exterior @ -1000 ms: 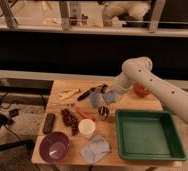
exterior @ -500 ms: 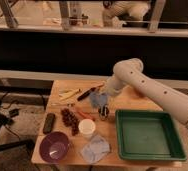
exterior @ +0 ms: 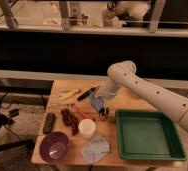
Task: Place eraser in metal cup
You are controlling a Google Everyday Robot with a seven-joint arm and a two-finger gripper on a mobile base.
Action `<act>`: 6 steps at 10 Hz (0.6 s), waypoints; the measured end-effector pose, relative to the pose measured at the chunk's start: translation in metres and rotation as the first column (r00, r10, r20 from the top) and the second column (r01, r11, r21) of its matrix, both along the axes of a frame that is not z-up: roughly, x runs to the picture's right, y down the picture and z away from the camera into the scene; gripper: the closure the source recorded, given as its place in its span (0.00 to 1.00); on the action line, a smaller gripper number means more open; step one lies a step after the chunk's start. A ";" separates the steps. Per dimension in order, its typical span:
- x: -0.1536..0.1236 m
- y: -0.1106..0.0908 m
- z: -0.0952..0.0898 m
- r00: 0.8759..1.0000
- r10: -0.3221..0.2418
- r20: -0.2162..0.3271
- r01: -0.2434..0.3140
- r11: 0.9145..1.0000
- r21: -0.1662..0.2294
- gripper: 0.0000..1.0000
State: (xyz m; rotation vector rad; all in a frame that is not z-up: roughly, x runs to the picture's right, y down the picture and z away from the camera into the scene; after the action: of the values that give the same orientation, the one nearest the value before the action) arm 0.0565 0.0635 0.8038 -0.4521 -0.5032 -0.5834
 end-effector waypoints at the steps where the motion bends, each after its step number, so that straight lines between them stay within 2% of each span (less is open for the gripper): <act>1: 0.003 0.004 0.002 1.000 0.002 -0.003 -0.002 1.000 -0.010 0.94; 6: 0.008 0.016 0.003 1.000 -0.020 0.004 0.021 0.998 -0.064 0.94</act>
State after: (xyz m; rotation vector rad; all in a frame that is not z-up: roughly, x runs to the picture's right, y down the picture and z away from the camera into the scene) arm 0.0641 0.0791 0.8069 -0.5177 -0.5219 -0.5891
